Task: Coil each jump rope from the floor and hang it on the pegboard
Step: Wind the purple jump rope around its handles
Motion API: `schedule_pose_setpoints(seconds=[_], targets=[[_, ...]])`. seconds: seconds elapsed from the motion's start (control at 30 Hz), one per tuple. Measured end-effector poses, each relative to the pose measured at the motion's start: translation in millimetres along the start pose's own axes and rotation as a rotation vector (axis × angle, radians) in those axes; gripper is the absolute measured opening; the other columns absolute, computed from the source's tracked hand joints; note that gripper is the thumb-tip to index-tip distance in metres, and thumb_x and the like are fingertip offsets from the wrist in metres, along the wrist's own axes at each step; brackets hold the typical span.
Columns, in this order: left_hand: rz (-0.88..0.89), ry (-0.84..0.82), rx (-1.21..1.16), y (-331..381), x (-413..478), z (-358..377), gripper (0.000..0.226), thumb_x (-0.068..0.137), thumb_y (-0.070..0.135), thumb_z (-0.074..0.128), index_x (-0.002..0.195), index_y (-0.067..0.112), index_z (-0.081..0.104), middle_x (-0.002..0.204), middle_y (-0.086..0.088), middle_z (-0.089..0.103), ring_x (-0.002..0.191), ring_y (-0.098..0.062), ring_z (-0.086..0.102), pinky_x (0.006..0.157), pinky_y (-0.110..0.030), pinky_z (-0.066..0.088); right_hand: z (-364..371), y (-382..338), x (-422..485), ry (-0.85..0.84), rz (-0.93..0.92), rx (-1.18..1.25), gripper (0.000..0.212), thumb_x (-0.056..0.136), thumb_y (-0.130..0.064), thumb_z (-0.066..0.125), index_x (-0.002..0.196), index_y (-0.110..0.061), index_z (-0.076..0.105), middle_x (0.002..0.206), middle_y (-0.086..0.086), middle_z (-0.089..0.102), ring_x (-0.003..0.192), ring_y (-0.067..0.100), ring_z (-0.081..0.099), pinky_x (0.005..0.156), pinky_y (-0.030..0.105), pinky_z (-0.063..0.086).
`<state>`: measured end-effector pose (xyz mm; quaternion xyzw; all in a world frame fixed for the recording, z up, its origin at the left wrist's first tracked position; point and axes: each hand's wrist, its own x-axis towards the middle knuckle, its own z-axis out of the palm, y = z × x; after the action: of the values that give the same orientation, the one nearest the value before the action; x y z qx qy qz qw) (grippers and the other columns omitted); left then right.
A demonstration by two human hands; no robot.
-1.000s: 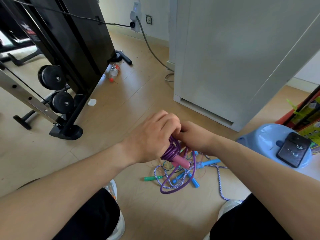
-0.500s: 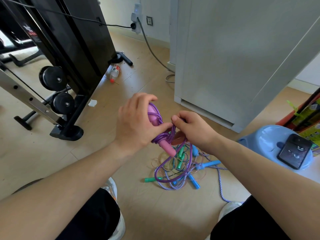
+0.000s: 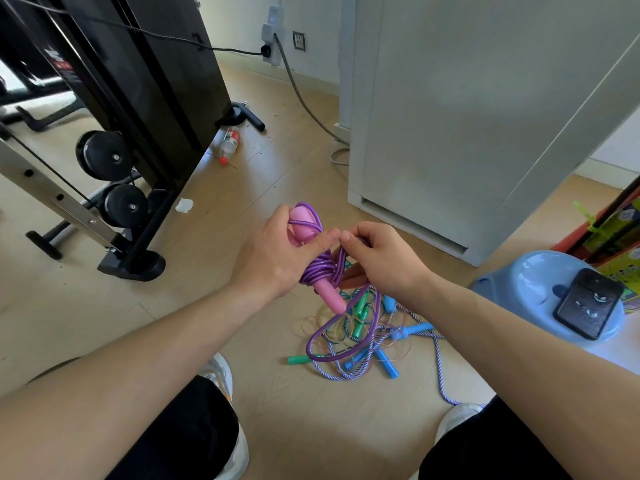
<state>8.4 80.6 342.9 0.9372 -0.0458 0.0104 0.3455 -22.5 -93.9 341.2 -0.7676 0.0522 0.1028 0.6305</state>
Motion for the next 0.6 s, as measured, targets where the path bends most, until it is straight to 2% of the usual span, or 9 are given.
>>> schedule_pose_setpoints(seconds=[0.07, 0.13, 0.2, 0.27, 0.4, 0.43, 0.5, 0.53, 0.6], targets=[[0.053, -0.008, -0.086, -1.1, 2.2, -0.1, 0.062, 0.071, 0.086, 0.047, 0.092, 0.029, 0.055, 0.085, 0.006, 0.066, 0.079, -0.014, 0.062, 0.071, -0.037, 0.051, -0.2, -0.7, -0.5, -0.009, 0.007, -0.013, 0.025, 0.103, -0.025, 0.051, 0.085, -0.009, 0.055, 0.078, 0.012, 0.063, 0.068, 0.031, 0.074, 0.064, 0.037, 0.063], [0.092, -0.054, -0.227, -1.5, 6.3, -0.8, 0.049, 0.076, 0.075, 0.056, 0.096, 0.031, 0.059, 0.090, 0.002, 0.066, 0.082, -0.012, 0.063, 0.072, -0.030, 0.048, -0.6, -2.4, -1.4, -0.022, 0.019, -0.030, 0.025, 0.103, -0.025, 0.051, 0.085, -0.009, 0.056, 0.080, 0.013, 0.065, 0.069, 0.029, 0.075, 0.062, 0.033, 0.062], [0.098, -0.135, -0.349, 0.6, 8.7, -1.9, 0.040, 0.073, 0.063, 0.066, 0.098, 0.031, 0.061, 0.092, 0.000, 0.066, 0.083, -0.013, 0.063, 0.075, -0.026, 0.047, -2.1, -2.8, -1.1, -0.035, 0.023, -0.086, 0.024, 0.102, -0.023, 0.054, 0.085, -0.007, 0.059, 0.083, 0.017, 0.067, 0.070, 0.026, 0.075, 0.064, 0.033, 0.063], [0.121, -0.210, -0.421, 3.9, 7.0, -5.1, 0.036, 0.069, 0.047, 0.072, 0.099, 0.029, 0.063, 0.088, 0.005, 0.065, 0.078, -0.008, 0.061, 0.074, -0.022, 0.048, -3.9, -2.4, -1.2, -0.066, 0.028, -0.132, 0.023, 0.101, -0.021, 0.057, 0.084, -0.006, 0.061, 0.087, 0.019, 0.070, 0.073, 0.024, 0.075, 0.065, 0.035, 0.063], [0.179, -0.394, -0.454, 4.2, 2.3, -12.2, 0.036, 0.082, 0.014, 0.078, 0.113, 0.017, 0.061, 0.088, 0.009, 0.059, 0.074, -0.001, 0.056, 0.074, -0.017, 0.048, -5.4, 1.0, -1.3, -0.120, 0.039, -0.209, 0.024, 0.099, -0.024, 0.061, 0.080, -0.009, 0.062, 0.085, 0.012, 0.072, 0.077, 0.021, 0.075, 0.064, 0.038, 0.063], [0.193, -0.433, -0.435, 1.6, 2.6, -13.6, 0.039, 0.083, 0.014, 0.079, 0.116, 0.019, 0.059, 0.092, 0.007, 0.059, 0.077, -0.002, 0.056, 0.075, -0.017, 0.049, -5.5, 1.8, -1.3, -0.125, 0.046, -0.225, 0.023, 0.099, -0.025, 0.061, 0.082, -0.009, 0.063, 0.084, 0.010, 0.071, 0.077, 0.020, 0.075, 0.062, 0.037, 0.063], [0.210, -0.476, -0.381, -5.6, 4.2, -15.9, 0.050, 0.077, 0.030, 0.082, 0.119, 0.032, 0.055, 0.107, 0.000, 0.058, 0.089, -0.006, 0.058, 0.083, -0.021, 0.050, -6.1, 2.1, -1.1, -0.130, 0.071, -0.230, 0.023, 0.099, -0.025, 0.059, 0.088, -0.006, 0.064, 0.081, 0.007, 0.068, 0.073, 0.020, 0.074, 0.059, 0.035, 0.062], [0.220, -0.490, -0.348, -8.9, 5.0, -16.3, 0.055, 0.073, 0.038, 0.081, 0.120, 0.038, 0.052, 0.113, -0.003, 0.056, 0.095, -0.009, 0.059, 0.088, -0.025, 0.050, -6.7, 2.1, -0.9, -0.131, 0.082, -0.229, 0.023, 0.100, -0.025, 0.059, 0.090, -0.005, 0.064, 0.079, 0.006, 0.066, 0.067, 0.020, 0.073, 0.057, 0.034, 0.062], [0.258, -0.488, -0.307, -11.2, 4.8, -17.1, 0.055, 0.075, 0.039, 0.077, 0.123, 0.044, 0.049, 0.120, -0.003, 0.055, 0.103, -0.013, 0.059, 0.095, -0.032, 0.050, -8.4, 2.0, -0.4, -0.137, 0.090, -0.263, 0.023, 0.100, -0.026, 0.057, 0.091, -0.006, 0.064, 0.072, 0.004, 0.062, 0.054, 0.017, 0.066, 0.053, 0.033, 0.060]])
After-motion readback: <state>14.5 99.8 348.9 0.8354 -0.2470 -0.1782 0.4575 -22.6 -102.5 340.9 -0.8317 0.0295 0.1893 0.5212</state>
